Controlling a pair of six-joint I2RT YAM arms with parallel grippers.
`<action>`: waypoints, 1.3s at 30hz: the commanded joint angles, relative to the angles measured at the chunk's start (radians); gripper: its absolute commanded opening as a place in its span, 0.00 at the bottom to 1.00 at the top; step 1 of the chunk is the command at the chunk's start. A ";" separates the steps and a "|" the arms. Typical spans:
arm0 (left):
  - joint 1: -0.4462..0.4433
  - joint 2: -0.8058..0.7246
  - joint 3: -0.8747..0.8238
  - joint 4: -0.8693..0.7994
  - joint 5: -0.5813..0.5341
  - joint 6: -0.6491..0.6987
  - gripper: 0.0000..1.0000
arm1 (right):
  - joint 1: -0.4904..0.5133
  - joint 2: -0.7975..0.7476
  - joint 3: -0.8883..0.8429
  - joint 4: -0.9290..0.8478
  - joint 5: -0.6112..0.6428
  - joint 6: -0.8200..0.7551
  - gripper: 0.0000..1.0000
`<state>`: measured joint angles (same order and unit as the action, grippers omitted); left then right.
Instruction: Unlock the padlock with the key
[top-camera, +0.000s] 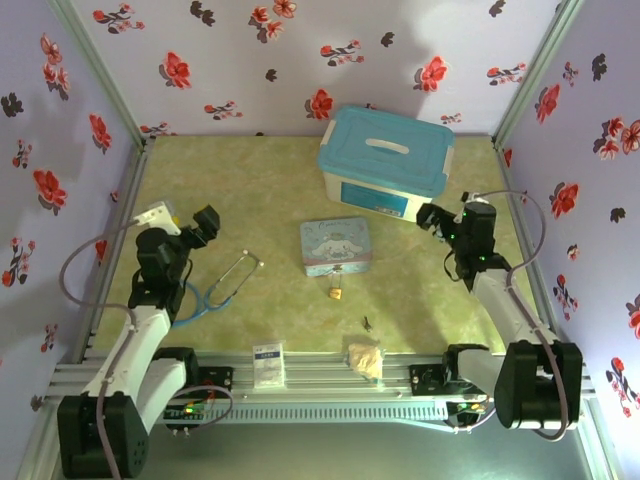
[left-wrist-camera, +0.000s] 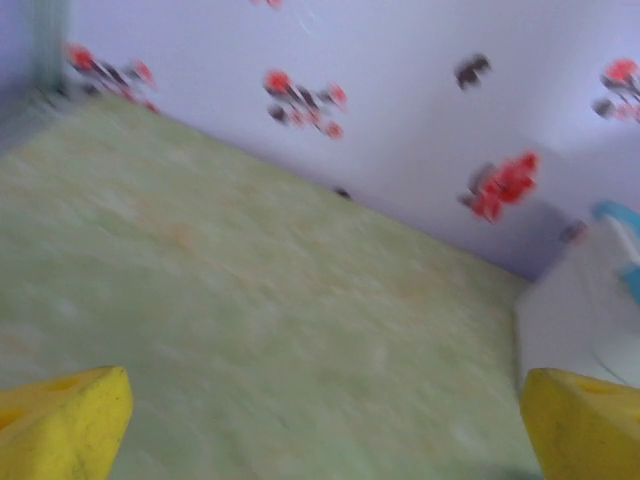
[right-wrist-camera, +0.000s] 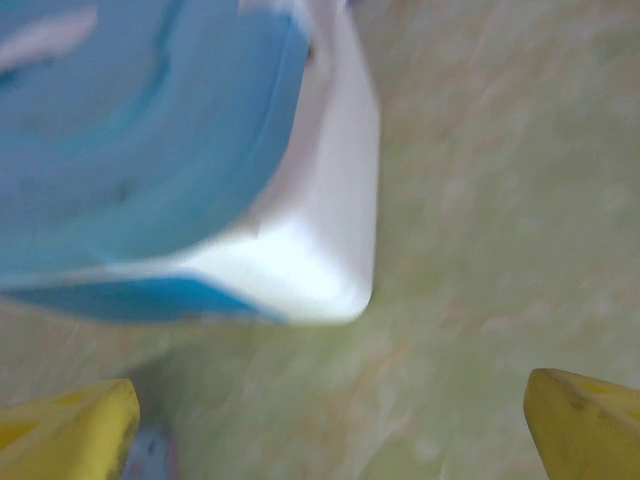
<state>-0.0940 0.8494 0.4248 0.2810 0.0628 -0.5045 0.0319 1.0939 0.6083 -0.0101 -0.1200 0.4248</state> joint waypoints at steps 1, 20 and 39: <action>-0.139 -0.012 0.048 -0.187 0.114 -0.081 1.00 | 0.100 -0.034 0.012 -0.245 -0.078 0.022 0.98; -0.749 0.134 0.083 -0.204 -0.077 -0.288 1.00 | 0.740 -0.183 -0.136 -0.564 0.061 0.257 0.60; -0.856 0.168 0.097 -0.224 -0.174 -0.290 1.00 | 1.032 0.092 -0.080 -0.442 0.173 0.367 0.37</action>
<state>-0.9428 1.0046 0.5358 0.0422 -0.0868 -0.7841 1.0462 1.1744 0.4969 -0.4854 0.0235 0.7574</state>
